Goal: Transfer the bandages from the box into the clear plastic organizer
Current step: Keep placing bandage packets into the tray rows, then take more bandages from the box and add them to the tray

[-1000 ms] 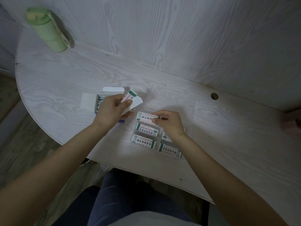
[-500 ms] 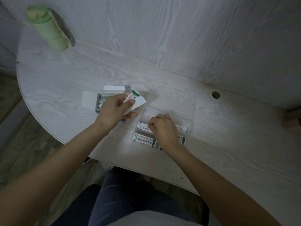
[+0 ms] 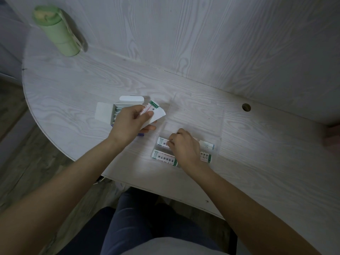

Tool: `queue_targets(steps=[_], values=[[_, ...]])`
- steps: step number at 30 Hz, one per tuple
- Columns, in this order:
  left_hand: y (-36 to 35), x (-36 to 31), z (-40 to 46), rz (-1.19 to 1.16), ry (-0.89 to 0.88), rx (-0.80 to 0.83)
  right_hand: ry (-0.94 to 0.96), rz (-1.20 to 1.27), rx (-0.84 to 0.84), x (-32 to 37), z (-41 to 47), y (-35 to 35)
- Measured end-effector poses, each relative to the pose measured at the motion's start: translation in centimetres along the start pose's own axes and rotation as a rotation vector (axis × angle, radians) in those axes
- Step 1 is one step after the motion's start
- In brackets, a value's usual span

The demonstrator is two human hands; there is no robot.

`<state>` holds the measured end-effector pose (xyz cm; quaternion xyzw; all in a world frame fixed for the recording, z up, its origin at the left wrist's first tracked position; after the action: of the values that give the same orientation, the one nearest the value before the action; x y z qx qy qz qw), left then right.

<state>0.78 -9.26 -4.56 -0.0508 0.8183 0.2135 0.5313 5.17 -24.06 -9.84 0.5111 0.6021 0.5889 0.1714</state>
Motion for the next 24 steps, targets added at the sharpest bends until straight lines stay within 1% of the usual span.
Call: queue_targets(steps=[6, 8, 9, 11, 13, 14, 15, 17, 21, 24], values=[[-0.1, -0.4, -0.1, 0.007, -0.008, 0.017, 0.018, 0.022, 0.0, 0.4, 0.4, -0.5], [-0.1, -0.5, -0.2, 0.012, -0.011, 0.031, 0.0, 0.088, -0.013, 0.1, 0.4, 0.1], [-0.1, -0.6, -0.2, 0.017, -0.02, 0.041, -0.015, 0.184, -0.038, 0.1, 0.4, 0.7], [-0.3, -0.7, -0.2, 0.044, -0.041, 0.059, -0.046, 0.541, -0.091, 0.0, 0.6, 2.5], [-0.8, -0.7, -0.2, 0.071, -0.046, 0.082, -0.077, 0.932, -0.071, 0.2, 0.8, 3.9], [-1.0, -0.7, -0.1, 0.075, -0.042, 0.097, -0.074, 1.064, -0.039, 0.5, 0.9, 4.4], [-1.3, -0.6, -0.1, 0.075, -0.038, 0.113, -0.065, 1.134, -0.015, 0.7, 1.0, 4.9], [-1.8, -0.6, 0.0, 0.073, -0.039, 0.141, -0.06, 1.175, -0.003, 0.8, 1.2, 5.3], [-2.2, -0.5, 0.1, 0.062, -0.041, 0.165, -0.117, 1.278, -0.052, -0.4, 1.5, 5.2], [-2.1, -0.4, 0.2, 0.093, -0.059, 0.169, -0.198, 1.536, -0.013, -1.3, 1.1, 4.2]])
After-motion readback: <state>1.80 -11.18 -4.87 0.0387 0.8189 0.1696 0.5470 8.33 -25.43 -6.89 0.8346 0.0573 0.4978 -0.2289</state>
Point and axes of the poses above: each hand's wrist, its own z-axis towards the middle knuckle, its own y-axis out of the back of the hand, x = y × z, the point moved 8 cm from there along z, towards the middle knuckle, and after that the axes turned 7 degrees about z, right-handed, at the moved point
